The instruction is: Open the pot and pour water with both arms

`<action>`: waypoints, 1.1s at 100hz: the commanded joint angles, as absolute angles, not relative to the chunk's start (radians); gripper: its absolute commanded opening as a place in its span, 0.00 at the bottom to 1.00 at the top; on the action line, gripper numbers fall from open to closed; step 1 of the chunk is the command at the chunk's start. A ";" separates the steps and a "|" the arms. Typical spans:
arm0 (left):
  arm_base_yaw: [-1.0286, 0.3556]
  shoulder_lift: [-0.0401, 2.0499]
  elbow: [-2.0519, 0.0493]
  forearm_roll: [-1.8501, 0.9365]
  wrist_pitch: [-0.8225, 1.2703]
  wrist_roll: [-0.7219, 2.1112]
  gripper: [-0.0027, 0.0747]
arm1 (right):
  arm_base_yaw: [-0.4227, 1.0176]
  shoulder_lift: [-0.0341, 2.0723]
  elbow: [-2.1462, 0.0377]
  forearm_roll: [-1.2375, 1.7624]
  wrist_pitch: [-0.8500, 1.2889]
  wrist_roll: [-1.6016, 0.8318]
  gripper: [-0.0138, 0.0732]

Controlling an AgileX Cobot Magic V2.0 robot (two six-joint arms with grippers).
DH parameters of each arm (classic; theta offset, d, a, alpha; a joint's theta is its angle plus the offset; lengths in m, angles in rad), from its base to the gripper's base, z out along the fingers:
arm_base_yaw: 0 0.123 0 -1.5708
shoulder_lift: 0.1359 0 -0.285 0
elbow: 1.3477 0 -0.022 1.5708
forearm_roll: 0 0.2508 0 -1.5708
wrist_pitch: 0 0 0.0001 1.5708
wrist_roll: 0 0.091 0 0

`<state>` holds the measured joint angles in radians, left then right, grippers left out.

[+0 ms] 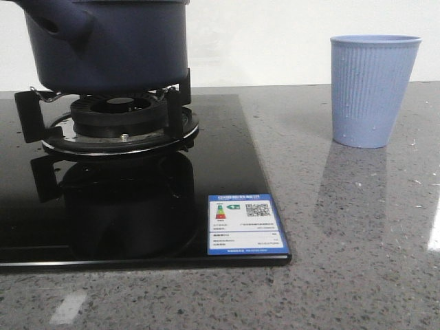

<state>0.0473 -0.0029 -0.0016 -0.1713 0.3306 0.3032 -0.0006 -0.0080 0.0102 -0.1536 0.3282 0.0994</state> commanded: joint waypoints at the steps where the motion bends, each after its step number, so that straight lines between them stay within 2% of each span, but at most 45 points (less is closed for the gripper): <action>1: 0.050 -0.029 0.011 -0.175 0.280 0.290 0.01 | -0.009 -0.028 0.036 -0.187 0.308 0.093 0.07; 34: 0.050 -0.029 0.011 -0.160 0.164 0.290 0.01 | -0.009 -0.028 0.036 -0.253 0.052 0.093 0.07; 57: 0.050 -0.029 0.011 -0.175 0.078 0.290 0.01 | -0.009 -0.028 0.036 -0.126 -0.148 0.093 0.07; 71: 0.050 -0.029 0.011 -0.423 -0.018 0.290 0.01 | -0.009 -0.028 0.036 0.022 -0.133 0.113 0.07; 110: 0.050 -0.029 -0.005 -1.170 0.000 0.290 0.01 | -0.009 -0.028 -0.025 0.254 -0.102 0.130 0.07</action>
